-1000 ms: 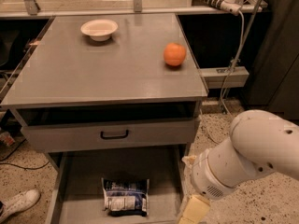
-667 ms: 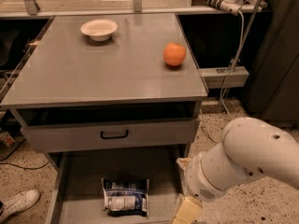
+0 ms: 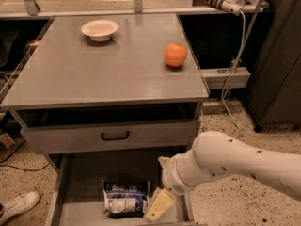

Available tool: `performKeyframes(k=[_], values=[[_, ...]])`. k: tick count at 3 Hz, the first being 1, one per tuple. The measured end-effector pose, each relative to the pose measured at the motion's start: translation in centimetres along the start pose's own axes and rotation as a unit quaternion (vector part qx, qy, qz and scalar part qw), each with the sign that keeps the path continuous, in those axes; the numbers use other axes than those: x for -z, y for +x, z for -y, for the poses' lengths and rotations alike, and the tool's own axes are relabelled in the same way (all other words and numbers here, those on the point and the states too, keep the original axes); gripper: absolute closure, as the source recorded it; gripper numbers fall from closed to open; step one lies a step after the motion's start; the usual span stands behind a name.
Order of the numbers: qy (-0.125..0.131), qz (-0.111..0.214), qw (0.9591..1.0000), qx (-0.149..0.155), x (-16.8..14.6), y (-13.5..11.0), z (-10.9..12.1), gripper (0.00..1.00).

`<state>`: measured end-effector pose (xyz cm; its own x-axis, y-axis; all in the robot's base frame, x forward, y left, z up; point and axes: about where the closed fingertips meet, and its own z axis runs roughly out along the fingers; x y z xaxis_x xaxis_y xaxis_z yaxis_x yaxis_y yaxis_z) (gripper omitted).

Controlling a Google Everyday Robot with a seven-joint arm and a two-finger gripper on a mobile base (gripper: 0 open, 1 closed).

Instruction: Pick blue chip bag from middle drawer and place on counter

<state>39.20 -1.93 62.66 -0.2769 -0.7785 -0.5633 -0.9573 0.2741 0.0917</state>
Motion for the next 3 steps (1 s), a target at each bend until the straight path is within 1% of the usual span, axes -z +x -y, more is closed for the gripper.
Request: performKeyframes(k=[1,2,3], values=[[-0.002,0.002,1.0,-0.002,-0.3,0.1,0.1,0.0],[0.001,0.016,0.9999,-0.006,-1.5,0.4,0.2,0.0],[0.017,0.022,0.9996,0.001,-4.2,0.6,0.9,0.0]])
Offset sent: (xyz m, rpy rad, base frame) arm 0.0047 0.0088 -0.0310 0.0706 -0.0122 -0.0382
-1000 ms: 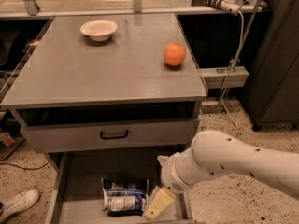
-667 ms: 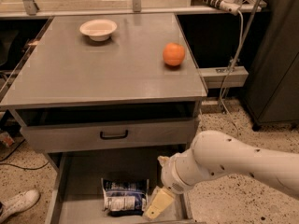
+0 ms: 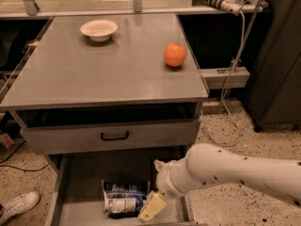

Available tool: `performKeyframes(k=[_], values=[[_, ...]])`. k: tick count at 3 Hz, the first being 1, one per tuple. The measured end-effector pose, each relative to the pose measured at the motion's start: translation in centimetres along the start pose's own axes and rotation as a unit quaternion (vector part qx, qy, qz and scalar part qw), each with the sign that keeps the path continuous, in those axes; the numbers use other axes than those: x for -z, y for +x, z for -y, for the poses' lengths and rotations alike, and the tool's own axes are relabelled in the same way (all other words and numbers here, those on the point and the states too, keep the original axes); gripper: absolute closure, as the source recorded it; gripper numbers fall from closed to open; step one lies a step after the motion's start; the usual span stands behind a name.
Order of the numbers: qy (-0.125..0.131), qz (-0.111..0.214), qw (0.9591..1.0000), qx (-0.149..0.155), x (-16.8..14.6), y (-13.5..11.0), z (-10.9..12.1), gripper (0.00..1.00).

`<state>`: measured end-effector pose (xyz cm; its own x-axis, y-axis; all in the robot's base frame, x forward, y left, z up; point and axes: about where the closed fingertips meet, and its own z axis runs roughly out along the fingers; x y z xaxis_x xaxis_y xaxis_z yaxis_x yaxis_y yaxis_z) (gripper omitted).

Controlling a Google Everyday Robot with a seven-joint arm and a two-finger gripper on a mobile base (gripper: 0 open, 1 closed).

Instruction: Pick blue chip bag from middle drawer and place on counter

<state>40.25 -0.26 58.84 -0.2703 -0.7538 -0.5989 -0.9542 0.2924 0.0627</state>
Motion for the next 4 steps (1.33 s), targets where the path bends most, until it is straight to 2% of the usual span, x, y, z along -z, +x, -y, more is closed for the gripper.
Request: performKeyframes(k=[1,2,3,4], values=[[0.029,0.015,0.9994,0.013,-4.5,0.1,3.1,0.0],[0.029,0.015,0.9994,0.013,-4.5,0.1,3.1,0.0],[0.021,0.023,0.9994,0.013,-7.3,0.8,2.9,0.0],[0.024,0.039,0.9989,-0.004,-13.1,2.7,3.8,0.0]])
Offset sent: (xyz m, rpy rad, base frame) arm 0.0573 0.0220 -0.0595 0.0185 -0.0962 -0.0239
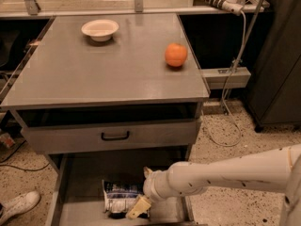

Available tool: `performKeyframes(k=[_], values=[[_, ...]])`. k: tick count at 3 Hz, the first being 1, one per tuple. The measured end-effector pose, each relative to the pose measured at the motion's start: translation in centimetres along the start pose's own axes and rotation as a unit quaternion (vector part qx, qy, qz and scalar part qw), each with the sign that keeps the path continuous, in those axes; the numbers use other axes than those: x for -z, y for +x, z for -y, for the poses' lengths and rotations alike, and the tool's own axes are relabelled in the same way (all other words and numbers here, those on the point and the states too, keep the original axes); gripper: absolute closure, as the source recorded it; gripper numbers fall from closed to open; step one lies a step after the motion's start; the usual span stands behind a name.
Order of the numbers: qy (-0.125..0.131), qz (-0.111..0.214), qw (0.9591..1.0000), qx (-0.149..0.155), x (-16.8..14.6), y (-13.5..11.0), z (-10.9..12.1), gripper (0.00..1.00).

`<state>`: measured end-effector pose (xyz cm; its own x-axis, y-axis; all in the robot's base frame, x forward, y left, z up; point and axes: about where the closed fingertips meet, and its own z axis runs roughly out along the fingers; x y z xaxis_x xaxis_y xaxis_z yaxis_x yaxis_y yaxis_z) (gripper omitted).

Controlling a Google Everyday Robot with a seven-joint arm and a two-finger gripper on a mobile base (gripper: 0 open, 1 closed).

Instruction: Pick blue chip bag from middle drawer and place on counter

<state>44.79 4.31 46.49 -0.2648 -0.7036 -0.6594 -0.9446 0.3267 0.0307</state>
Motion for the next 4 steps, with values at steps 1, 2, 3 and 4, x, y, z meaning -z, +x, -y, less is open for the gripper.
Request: performKeyframes(k=[1,2,3,4], values=[[0.0,0.0,1.0,-0.001,-0.1,0.1,0.0,0.0],[-0.002,0.004,1.0,0.0,-1.2,0.8,-0.2,0.0],[0.003,0.007,1.0,0.001,-3.5,2.0,0.5,0.0],[0.007,0.011,0.9999,0.006,-5.1,2.6,1.7,0.0]])
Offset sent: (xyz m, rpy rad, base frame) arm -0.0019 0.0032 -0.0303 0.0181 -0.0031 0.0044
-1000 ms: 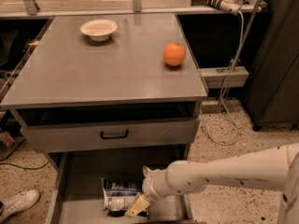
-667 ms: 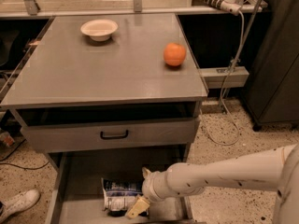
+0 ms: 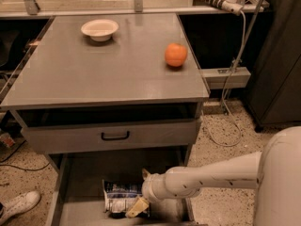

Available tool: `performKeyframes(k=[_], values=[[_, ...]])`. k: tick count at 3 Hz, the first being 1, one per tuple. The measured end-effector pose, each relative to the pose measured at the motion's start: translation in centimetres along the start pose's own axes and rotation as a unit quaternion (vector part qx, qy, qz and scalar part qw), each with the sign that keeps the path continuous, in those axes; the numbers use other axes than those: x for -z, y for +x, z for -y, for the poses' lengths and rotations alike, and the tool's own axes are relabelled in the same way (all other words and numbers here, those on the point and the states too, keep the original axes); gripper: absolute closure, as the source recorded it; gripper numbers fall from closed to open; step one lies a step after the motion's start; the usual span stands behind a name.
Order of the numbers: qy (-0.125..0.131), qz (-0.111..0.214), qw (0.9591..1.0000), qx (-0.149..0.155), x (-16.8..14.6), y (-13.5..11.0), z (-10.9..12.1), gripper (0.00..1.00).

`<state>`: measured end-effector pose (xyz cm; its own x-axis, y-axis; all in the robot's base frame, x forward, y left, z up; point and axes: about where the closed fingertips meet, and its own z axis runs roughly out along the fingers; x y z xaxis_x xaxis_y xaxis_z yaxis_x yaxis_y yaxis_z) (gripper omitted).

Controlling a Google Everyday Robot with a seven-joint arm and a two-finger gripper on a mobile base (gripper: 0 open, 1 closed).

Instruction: Pick blue chip bag from middle drawer and place on counter

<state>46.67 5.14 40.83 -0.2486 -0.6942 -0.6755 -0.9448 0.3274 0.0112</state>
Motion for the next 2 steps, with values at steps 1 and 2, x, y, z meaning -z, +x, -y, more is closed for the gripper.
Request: performKeyframes(k=[1,2], values=[[0.002,0.001,1.0,0.001,-1.3,0.7,0.6,0.0],[-0.001,-0.002,1.0,-0.009,-2.5,1.9,0.1,0.0]])
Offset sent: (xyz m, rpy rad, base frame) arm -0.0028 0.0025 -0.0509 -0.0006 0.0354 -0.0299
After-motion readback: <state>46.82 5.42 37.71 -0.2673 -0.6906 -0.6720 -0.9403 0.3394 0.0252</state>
